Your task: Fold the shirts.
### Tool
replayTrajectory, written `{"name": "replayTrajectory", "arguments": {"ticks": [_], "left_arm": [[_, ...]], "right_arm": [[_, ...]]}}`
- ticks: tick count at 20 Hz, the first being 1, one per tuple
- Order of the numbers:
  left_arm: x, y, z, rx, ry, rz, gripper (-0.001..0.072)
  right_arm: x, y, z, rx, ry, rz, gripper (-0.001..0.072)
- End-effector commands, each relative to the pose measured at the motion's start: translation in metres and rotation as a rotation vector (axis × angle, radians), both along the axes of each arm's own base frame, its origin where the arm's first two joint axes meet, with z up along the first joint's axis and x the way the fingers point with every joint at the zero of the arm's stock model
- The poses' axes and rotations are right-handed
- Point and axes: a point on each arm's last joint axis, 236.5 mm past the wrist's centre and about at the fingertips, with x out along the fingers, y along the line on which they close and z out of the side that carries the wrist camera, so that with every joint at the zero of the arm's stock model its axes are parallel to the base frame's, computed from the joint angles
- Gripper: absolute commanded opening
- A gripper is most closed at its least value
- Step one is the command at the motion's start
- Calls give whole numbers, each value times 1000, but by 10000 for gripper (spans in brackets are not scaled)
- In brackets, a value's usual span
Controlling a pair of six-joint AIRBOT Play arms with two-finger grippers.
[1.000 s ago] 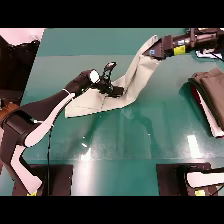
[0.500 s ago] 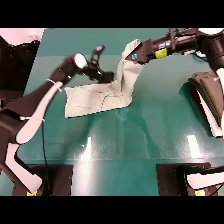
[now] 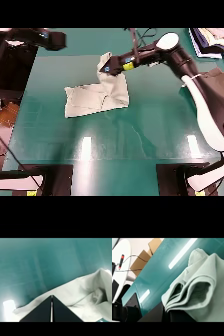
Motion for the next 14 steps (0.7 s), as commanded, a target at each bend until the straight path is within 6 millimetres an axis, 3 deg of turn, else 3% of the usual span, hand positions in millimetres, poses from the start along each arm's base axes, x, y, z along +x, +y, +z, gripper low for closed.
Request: {"name": "replayTrajectory", "arguments": {"ticks": [1,4,5,7,9,11,14], "left_arm": [[-28,44,37,100,-56,71,23],[-39,45,41,103,-42,65,24],[-42,45,38,105,-26,63,24],[-45,44,35,105,-6,58,23],[-47,44,32,107,9,56,24],[-52,45,28,114,34,51,24],[-56,45,24,121,57,45,24]], "right_arm": [[1,40,-25,6,-16,-7,20],[-12,83,-55,-6,-39,50,23],[-17,102,-61,1,-60,78,54],[-35,139,-67,19,-87,148,358],[-46,157,-70,28,-99,179,574],[-46,144,-75,3,-76,178,613],[-35,74,-85,-63,35,190,610]]}}
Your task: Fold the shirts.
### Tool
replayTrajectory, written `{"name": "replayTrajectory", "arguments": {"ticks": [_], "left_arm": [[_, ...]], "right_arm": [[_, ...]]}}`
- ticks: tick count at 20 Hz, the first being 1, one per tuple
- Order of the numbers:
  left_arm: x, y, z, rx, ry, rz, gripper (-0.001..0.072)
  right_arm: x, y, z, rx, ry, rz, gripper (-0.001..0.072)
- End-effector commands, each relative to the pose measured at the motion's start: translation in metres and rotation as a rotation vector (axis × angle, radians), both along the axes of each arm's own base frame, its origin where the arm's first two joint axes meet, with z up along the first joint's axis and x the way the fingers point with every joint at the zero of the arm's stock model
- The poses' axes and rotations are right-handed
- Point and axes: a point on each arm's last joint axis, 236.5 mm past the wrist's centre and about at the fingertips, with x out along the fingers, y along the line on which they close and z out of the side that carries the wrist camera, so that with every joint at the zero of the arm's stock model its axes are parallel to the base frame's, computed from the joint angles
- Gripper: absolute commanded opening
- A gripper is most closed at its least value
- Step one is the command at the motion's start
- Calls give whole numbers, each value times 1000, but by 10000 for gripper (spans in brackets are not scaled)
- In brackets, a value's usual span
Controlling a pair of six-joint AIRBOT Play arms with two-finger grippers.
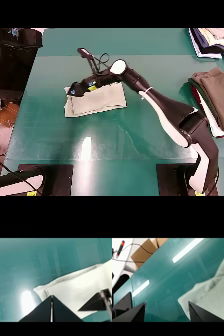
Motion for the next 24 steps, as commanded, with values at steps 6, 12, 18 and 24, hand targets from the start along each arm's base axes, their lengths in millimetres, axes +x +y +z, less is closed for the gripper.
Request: {"name": "replayTrajectory", "arguments": {"ticks": [6,12,18,24], "left_arm": [[-5,1,-4,7,26,-3,24],[-2,-1,-2,-1,11,-5,24],[-3,-1,-2,-2,14,-7,24],[-4,-1,-4,0,23,-8,24]], "right_arm": [[58,-233,-50,-262,225,-258,592],[74,-297,-99,-272,343,-460,718],[64,-233,-134,-164,468,-394,717],[68,-171,-139,-97,442,-328,714]]}}
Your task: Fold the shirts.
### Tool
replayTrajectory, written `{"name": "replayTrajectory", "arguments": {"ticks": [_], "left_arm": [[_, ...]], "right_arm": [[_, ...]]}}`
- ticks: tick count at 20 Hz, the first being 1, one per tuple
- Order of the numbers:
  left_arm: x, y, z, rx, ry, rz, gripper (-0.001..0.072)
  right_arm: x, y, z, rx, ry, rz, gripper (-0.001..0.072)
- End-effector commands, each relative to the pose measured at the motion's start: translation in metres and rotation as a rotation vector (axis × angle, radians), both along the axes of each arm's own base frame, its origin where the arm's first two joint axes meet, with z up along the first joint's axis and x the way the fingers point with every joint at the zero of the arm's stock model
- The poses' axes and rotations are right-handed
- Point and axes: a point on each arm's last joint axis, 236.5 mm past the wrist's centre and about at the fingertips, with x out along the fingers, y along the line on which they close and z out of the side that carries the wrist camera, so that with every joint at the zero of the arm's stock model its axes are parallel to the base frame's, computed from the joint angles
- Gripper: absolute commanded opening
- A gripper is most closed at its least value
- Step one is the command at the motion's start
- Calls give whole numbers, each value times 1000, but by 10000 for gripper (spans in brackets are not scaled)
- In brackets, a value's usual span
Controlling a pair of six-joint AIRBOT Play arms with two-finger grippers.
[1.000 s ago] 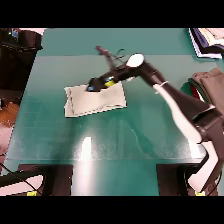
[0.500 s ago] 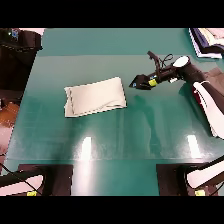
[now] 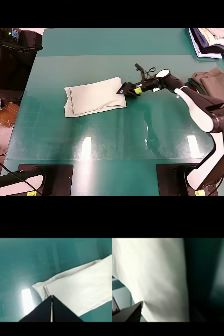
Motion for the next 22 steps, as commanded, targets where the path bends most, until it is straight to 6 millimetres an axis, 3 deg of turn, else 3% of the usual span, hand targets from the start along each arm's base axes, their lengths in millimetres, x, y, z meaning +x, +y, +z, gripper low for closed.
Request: {"name": "replayTrajectory", "arguments": {"ticks": [1,2,3,4,5,6,7,9,11,13,16,20,22], "left_arm": [[-1,0,0,1,3,-1,24],[-1,0,-1,1,4,-1,24],[-1,0,-1,2,6,-2,24],[-2,0,-2,8,11,-9,24],[-4,0,-3,21,14,-23,24],[-4,0,-4,22,18,-23,24],[-5,0,-4,23,21,-23,24],[-6,0,-5,24,27,-24,24],[-7,0,-6,24,30,-25,24],[-7,-1,-5,18,31,-29,24],[-6,-3,-4,10,24,-31,24],[-6,-7,-3,-9,24,-33,24],[-7,-13,-2,-34,27,-50,24]], "right_arm": [[8,38,1,37,-44,29,695],[11,47,5,44,-66,44,669],[14,54,10,49,-90,57,586],[17,61,17,55,-114,67,380],[20,63,23,59,-136,74,126],[22,64,30,66,-170,91,20],[26,61,38,71,-183,91,19],[35,33,51,22,-186,77,17],[48,-22,66,-76,-209,42,17],[68,-99,86,-198,-240,-66,17],[92,-222,133,-300,-311,-307,17],[95,-368,186,-360,-404,-625,17],[89,-426,200,-383,-429,-757,16]]}}
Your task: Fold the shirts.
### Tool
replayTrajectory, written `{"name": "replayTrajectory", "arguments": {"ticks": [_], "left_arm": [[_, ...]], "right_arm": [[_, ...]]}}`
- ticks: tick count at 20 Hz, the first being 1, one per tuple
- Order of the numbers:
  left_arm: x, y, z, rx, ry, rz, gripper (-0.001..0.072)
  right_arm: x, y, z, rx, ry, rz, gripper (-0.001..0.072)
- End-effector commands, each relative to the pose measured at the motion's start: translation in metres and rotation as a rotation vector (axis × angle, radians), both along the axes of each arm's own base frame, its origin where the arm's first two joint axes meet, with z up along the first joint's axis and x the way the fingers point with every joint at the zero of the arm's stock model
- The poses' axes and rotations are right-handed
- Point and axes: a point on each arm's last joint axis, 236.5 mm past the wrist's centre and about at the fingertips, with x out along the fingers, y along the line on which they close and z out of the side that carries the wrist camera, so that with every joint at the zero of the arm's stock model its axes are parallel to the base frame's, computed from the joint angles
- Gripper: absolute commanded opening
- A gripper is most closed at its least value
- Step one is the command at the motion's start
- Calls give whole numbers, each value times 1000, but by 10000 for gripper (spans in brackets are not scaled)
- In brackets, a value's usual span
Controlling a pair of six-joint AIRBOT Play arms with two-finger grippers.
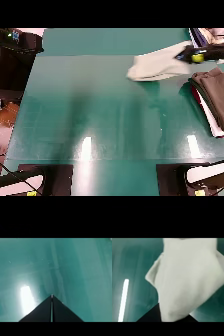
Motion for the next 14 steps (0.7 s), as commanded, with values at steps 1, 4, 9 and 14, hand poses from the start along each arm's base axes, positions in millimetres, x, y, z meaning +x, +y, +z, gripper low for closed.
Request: {"name": "replayTrajectory", "arguments": {"ticks": [1,4,9,14], "left_arm": [[-2,-11,2,-44,4,-22,24],[-4,-18,4,-70,7,-38,24],[-4,-20,4,-78,9,-43,24],[-5,-20,4,-78,11,-45,24]], "right_arm": [[-16,-115,29,-40,-77,-247,16],[-26,-153,35,-24,-98,-329,16],[-24,-173,87,-102,-232,-331,16],[-43,-177,152,-154,-310,-317,16]]}}
